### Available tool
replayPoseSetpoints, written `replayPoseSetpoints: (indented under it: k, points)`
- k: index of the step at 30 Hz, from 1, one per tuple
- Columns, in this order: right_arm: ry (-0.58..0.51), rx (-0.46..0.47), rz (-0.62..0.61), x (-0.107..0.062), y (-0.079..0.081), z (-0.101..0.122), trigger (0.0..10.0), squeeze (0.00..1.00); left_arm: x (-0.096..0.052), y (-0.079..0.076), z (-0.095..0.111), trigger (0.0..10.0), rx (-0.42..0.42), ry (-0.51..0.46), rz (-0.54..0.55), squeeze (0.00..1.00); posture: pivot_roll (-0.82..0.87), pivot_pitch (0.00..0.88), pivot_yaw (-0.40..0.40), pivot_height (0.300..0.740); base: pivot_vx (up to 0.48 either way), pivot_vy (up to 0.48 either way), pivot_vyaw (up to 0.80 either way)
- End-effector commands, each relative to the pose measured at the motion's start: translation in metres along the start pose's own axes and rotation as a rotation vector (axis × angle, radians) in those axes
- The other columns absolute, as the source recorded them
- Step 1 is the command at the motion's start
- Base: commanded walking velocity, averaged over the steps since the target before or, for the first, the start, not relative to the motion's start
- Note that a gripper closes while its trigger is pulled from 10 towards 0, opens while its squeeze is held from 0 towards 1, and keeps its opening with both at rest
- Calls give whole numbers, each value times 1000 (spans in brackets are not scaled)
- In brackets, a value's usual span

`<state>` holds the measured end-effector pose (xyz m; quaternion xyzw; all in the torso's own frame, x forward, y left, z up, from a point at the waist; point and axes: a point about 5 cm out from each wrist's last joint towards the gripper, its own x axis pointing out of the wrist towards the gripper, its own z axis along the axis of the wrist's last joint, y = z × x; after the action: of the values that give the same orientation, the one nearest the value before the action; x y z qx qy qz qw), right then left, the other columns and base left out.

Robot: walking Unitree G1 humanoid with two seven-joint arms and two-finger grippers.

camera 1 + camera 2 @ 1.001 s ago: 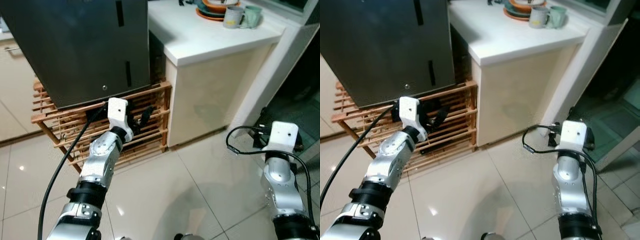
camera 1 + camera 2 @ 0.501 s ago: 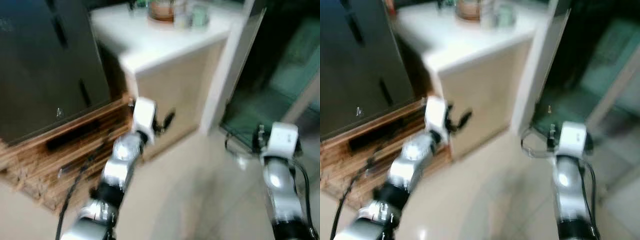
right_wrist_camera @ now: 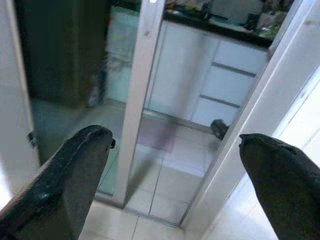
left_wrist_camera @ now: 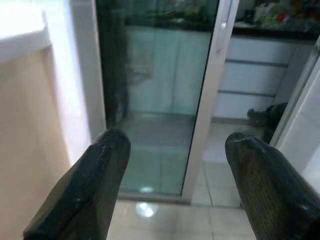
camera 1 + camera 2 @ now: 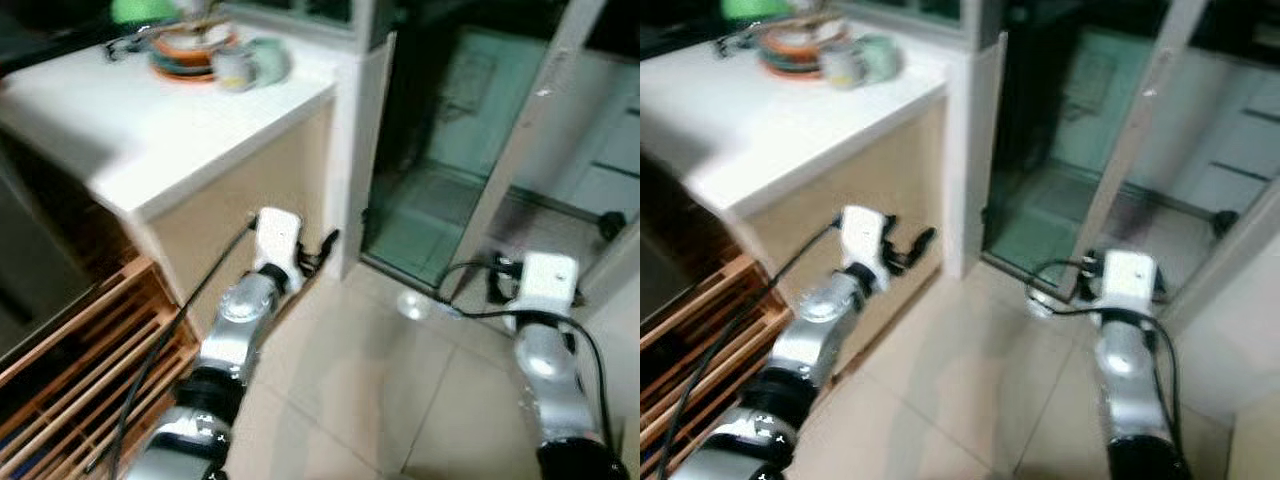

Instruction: Restocking fridge

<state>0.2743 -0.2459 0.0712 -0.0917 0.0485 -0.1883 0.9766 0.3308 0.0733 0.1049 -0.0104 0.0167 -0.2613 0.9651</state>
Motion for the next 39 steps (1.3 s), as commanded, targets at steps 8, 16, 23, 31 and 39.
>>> replayPoseSetpoints:
  k: [8, 16, 23, 31, 39]
  points:
    - [-16, 53, 55, -1, 14, 5, 10000, 302, -5, 14, -4, 10000, 19, 34, 31, 0, -115, 0, 15, 740, 480, 0, -639]
    - [155, 281, 206, -42, 17, -9, 10000, 251, -85, 39, -39, 10000, 162, 327, 100, 0, -102, 0, 10, 740, 60, 0, 0]
    - [174, 274, 364, -52, 11, -1, 10000, 251, -131, 19, -22, 10000, 20, 281, 116, 0, -92, 0, -32, 740, 0, 0, 0]
    - [174, 297, 486, -42, 32, 9, 10000, 259, -116, 13, -13, 10000, -19, 266, 188, 0, -73, 0, -52, 740, 0, 0, 0]
    - [222, 279, 425, -43, 28, -6, 10000, 259, -106, 22, -6, 10000, 1, 291, 199, 0, -80, 0, -21, 740, 0, 0, 0]
